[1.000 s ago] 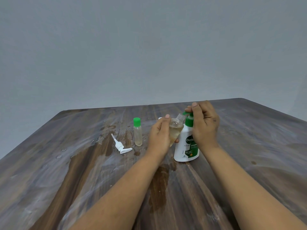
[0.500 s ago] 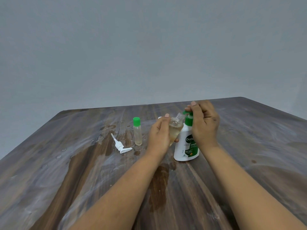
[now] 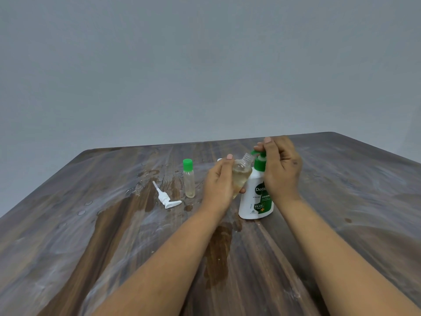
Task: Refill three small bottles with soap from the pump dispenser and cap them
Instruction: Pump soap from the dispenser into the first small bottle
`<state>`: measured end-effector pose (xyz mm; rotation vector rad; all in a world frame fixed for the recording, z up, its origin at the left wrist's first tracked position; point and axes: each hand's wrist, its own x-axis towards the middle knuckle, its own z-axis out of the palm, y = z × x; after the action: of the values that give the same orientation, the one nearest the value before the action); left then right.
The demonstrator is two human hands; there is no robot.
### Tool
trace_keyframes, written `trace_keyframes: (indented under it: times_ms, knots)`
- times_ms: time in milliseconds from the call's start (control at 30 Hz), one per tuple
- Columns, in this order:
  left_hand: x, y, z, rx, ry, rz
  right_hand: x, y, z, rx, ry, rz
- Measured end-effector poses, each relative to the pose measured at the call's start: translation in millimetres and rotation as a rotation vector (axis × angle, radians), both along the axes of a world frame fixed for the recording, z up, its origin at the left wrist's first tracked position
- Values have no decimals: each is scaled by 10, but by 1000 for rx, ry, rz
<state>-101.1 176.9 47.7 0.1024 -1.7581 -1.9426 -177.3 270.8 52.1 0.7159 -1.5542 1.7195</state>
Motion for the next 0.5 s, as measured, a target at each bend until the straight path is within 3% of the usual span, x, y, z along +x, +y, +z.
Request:
trace_keyframes:
  times_ms: [200, 500]
  knots:
    - [-5, 0, 7, 12, 0, -4, 19, -11, -33, -52, 71, 9]
    - [2, 5, 3, 20, 2, -12, -14, -3, -32, 13, 19, -26]
